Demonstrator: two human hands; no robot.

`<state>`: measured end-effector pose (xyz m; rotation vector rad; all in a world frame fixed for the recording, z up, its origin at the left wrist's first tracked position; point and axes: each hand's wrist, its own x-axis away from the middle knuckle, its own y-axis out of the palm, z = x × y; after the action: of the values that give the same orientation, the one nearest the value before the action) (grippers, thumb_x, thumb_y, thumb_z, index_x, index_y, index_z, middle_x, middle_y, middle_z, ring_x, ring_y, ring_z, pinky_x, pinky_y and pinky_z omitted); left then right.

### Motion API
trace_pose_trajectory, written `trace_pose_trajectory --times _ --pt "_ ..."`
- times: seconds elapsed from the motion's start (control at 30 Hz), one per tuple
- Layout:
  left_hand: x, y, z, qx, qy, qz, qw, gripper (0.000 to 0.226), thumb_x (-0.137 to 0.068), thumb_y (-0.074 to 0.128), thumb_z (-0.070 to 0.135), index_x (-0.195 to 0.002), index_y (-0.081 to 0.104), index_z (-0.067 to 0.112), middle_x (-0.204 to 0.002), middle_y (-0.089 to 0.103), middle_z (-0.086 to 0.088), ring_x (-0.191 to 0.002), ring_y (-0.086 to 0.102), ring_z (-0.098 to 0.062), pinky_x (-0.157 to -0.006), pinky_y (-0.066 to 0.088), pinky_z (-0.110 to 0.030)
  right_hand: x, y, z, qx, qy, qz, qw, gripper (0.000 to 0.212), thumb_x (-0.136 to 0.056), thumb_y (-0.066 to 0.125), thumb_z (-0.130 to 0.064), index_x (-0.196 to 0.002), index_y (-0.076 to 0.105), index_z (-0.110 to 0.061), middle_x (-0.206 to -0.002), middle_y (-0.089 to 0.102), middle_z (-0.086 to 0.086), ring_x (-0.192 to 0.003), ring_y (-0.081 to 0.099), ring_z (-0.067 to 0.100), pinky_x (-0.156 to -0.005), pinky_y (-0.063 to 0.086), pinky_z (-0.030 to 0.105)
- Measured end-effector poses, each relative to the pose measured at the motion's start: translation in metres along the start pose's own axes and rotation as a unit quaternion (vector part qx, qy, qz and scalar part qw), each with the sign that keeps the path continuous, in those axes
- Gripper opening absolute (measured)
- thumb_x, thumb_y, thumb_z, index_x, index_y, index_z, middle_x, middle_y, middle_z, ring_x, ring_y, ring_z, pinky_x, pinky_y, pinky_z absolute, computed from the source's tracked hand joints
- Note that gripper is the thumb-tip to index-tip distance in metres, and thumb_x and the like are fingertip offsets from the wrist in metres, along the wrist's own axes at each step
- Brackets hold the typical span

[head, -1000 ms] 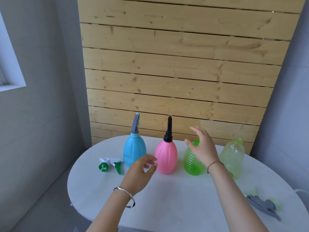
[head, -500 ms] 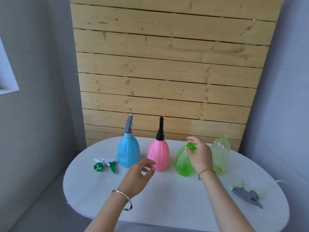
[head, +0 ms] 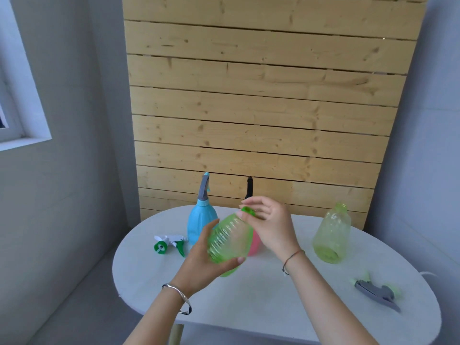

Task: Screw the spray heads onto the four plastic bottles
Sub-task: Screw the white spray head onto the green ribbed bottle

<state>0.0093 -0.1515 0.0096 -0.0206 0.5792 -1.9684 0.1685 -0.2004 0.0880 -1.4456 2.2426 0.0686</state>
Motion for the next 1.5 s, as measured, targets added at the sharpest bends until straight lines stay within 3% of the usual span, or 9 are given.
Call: trace_pose_trajectory --times 0.23,0.4,0.53,0.63,0.83,1.0,1.23,1.4,1.5 --pt "0.016 -0.079 -0.027 -0.040 -0.035 0.084 0.995 0.067 -0.053 0.085 0.050 -0.107 0.045 0.051 -0.104 0.063 0.021 -0.097 0.057 0.011 -0.069 0.043 -0.007 -0.013 0.089 -0.004 -0.029 0.031 -0.100 0.994 0.019 -0.079 0.074 -0.018 -0.097 0.068 -0.014 -0.104 0.071 0.000 -0.097 0.065 0.011 -0.089 0.049 0.018" --pt "0.041 -0.143 -0.059 -0.038 -0.091 0.151 0.984 0.071 -0.049 0.085 0.054 -0.110 0.048 0.050 -0.103 0.066 0.021 -0.096 0.060 0.006 -0.074 0.047 -0.020 -0.021 0.142 0.016 -0.046 0.127 -0.145 0.980 0.019 -0.090 0.060 -0.029 -0.099 0.066 -0.013 -0.087 0.064 -0.011 -0.079 0.057 -0.003 -0.063 0.038 -0.004" --pt "0.060 -0.174 -0.080 -0.027 -0.113 0.194 0.974 0.072 -0.052 0.088 0.047 -0.112 0.048 0.043 -0.101 0.068 0.016 -0.093 0.064 0.001 -0.071 0.049 -0.022 -0.022 0.176 0.045 0.014 0.161 -0.155 0.975 0.024 -0.086 0.065 -0.028 -0.104 0.065 -0.011 -0.109 0.066 0.001 -0.111 0.058 0.015 -0.087 0.042 0.016" --pt "0.070 -0.188 -0.090 -0.022 -0.122 0.199 0.972 0.069 -0.055 0.089 0.042 -0.112 0.049 0.041 -0.101 0.070 0.013 -0.086 0.065 0.008 -0.068 0.049 -0.018 -0.021 0.198 0.062 0.072 0.189 -0.162 0.966 0.037 -0.081 0.070 -0.033 -0.111 0.063 -0.011 -0.117 0.060 0.003 -0.118 0.053 0.016 -0.093 0.039 0.024" --pt "0.081 -0.201 -0.095 0.001 -0.126 0.208 0.970 0.072 -0.054 0.089 0.046 -0.114 0.049 0.042 -0.101 0.070 0.014 -0.084 0.064 0.012 -0.068 0.050 -0.018 -0.016 0.227 0.076 0.175 0.202 -0.150 0.952 0.039 -0.081 0.067 -0.039 -0.109 0.065 -0.013 -0.112 0.065 0.004 -0.104 0.060 0.023 -0.084 0.046 0.029" --pt "0.084 -0.202 -0.093 0.012 -0.123 0.208 0.970 0.072 -0.049 0.087 0.050 -0.111 0.049 0.045 -0.102 0.070 0.012 -0.086 0.065 0.010 -0.071 0.051 -0.019 -0.019 0.241 0.073 0.193 0.209 -0.115 0.952 0.020 -0.079 0.070 -0.035 -0.082 0.059 -0.018 -0.093 0.063 0.000 -0.084 0.058 0.021 -0.070 0.046 0.026" --pt "0.084 -0.202 -0.094 0.019 -0.120 0.208 0.970 0.072 -0.053 0.088 0.046 -0.113 0.049 0.043 -0.103 0.071 0.013 -0.087 0.065 0.008 -0.073 0.052 -0.021 -0.015 0.252 0.072 0.252 0.222 -0.095 0.937 0.035 -0.074 0.074 -0.027 -0.070 0.039 -0.023 -0.088 0.058 0.000 -0.080 0.053 0.022 -0.066 0.038 0.025" --pt "0.079 -0.196 -0.089 0.023 -0.116 0.205 0.972 0.076 -0.052 0.088 0.047 -0.117 0.049 0.038 -0.104 0.070 0.013 -0.090 0.065 0.006 -0.077 0.052 -0.023 -0.015 0.242 0.073 0.152 0.245 -0.085 0.954 0.026 -0.072 0.075 -0.019 -0.080 0.050 -0.017 -0.091 0.061 0.003 -0.080 0.056 0.023 -0.058 0.040 0.024" --pt "0.075 -0.191 -0.084 0.022 -0.114 0.204 0.972 0.082 -0.046 0.084 0.057 -0.118 0.048 0.039 -0.104 0.069 0.015 -0.095 0.065 0.002 -0.080 0.052 -0.025 -0.019 0.231 0.062 0.008 0.270 -0.069 0.960 0.025 -0.069 0.076 -0.012 -0.085 0.056 -0.012 -0.089 0.067 0.011 -0.072 0.060 0.024 -0.067 0.050 0.029"
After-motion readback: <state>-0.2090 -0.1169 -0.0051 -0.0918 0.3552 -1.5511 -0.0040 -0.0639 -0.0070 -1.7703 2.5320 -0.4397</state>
